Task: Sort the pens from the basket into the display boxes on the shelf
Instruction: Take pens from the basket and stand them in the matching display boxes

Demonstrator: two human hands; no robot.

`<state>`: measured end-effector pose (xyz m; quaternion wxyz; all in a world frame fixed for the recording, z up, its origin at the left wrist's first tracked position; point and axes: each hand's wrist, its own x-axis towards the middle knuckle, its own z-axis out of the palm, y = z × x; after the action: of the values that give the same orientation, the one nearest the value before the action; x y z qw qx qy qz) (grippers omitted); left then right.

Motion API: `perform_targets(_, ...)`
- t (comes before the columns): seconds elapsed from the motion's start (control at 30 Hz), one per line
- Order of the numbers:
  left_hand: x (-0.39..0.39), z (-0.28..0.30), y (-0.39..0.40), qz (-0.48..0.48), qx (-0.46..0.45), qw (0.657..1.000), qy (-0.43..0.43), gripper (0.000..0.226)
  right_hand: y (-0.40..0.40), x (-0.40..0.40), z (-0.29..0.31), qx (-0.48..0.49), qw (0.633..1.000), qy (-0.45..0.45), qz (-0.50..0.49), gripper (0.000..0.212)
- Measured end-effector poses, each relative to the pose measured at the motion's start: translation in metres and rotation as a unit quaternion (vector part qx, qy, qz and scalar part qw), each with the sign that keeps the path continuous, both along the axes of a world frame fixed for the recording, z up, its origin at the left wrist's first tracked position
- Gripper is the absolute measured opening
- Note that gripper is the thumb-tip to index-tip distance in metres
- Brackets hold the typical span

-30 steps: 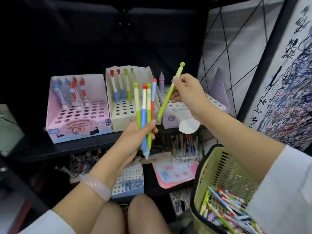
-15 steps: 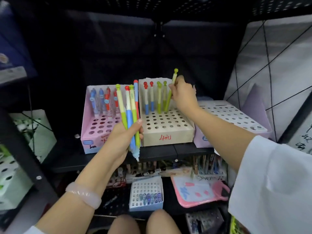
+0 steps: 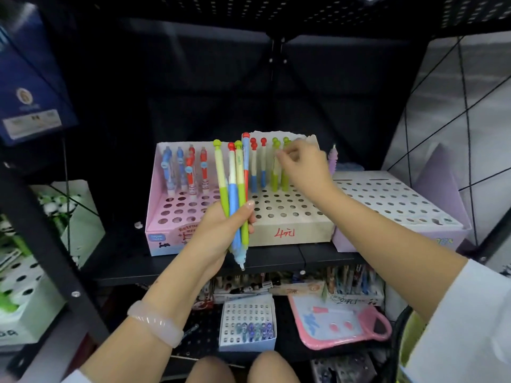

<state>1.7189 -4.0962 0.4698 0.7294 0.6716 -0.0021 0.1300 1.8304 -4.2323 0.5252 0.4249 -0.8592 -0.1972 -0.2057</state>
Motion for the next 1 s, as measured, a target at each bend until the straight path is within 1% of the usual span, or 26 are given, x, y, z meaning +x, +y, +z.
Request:
perform_targets(0.03, 0.0, 0.0, -0.002, -0.005, 0.001, 1.0, 0.001, 0.014, 0.006, -0.008, 0.003, 0.039, 0.993, 0.066, 0.087, 0.014)
perform_targets(0.07, 0.0, 0.001, -0.005, -0.012, -0.001, 1.0, 0.001, 0.014, 0.011, -0.015, 0.005, 0.066, 0.977, 0.127, 0.159, 0.016)
perform_targets(0.1, -0.001, 0.001, -0.007, -0.019, -0.003, 1.0, 0.0, 0.013, 0.014, -0.02, 0.006, 0.078, 0.961, 0.167, 0.208, 0.019)
perform_targets(0.17, -0.001, 0.0, -0.011, -0.026, -0.003, 1.0, -0.002, 0.011, 0.017, -0.024, 0.006, 0.101, 0.942, 0.194, 0.254, 0.021)
perform_targets(0.23, -0.002, 0.001, -0.011, -0.017, -0.011, 1.0, 0.004, 0.01, 0.019, -0.024, 0.007, 0.129, 0.941, 0.192, 0.246, 0.022)
perform_targets(0.33, -0.003, 0.002, -0.004, 0.003, -0.021, 1.0, 0.01, 0.012, 0.018, -0.019, 0.014, 0.187, 0.95, 0.167, 0.186, 0.022)
perform_targets(0.4, -0.005, 0.002, 0.001, 0.023, -0.017, 1.0, 0.004, 0.012, 0.016, -0.012, 0.023, 0.246, 0.947, 0.147, 0.146, 0.022)
perform_targets(0.47, -0.007, 0.004, 0.007, 0.052, -0.013, 0.999, 0.001, 0.012, 0.016, -0.007, 0.031, 0.276, 0.946, 0.117, 0.121, 0.018)
perform_targets(0.53, -0.01, 0.006, 0.016, 0.085, -0.013, 0.996, -0.001, 0.013, 0.023, -0.005, 0.034, 0.259, 0.956, 0.082, 0.109, 0.014)
perform_targets(0.67, -0.018, 0.011, 0.037, 0.127, -0.019, 0.992, -0.019, 0.013, 0.058, -0.007, 0.032, 0.172, 0.98, 0.025, 0.099, 0.013)
perform_targets(0.77, -0.024, 0.012, 0.053, 0.156, -0.011, 0.987, -0.034, 0.009, 0.084, -0.013, 0.024, 0.108, 0.987, 0.016, 0.121, 0.012)
perform_targets(0.83, -0.028, 0.011, 0.065, 0.169, -0.007, 0.985, -0.03, 0.007, 0.094, -0.015, 0.019, 0.059, 0.991, -0.006, 0.119, 0.012)
perform_targets(0.93, -0.035, 0.01, 0.078, 0.178, -0.012, 0.984, -0.026, 0.009, 0.1, -0.012, 0.015, 0.003, 0.995, -0.053, 0.085, 0.017)
perform_targets(1.0, -0.037, 0.01, 0.083, 0.176, -0.017, 0.984, -0.03, 0.01, 0.102, -0.008, 0.015, -0.025, 0.995, -0.068, 0.064, 0.019)
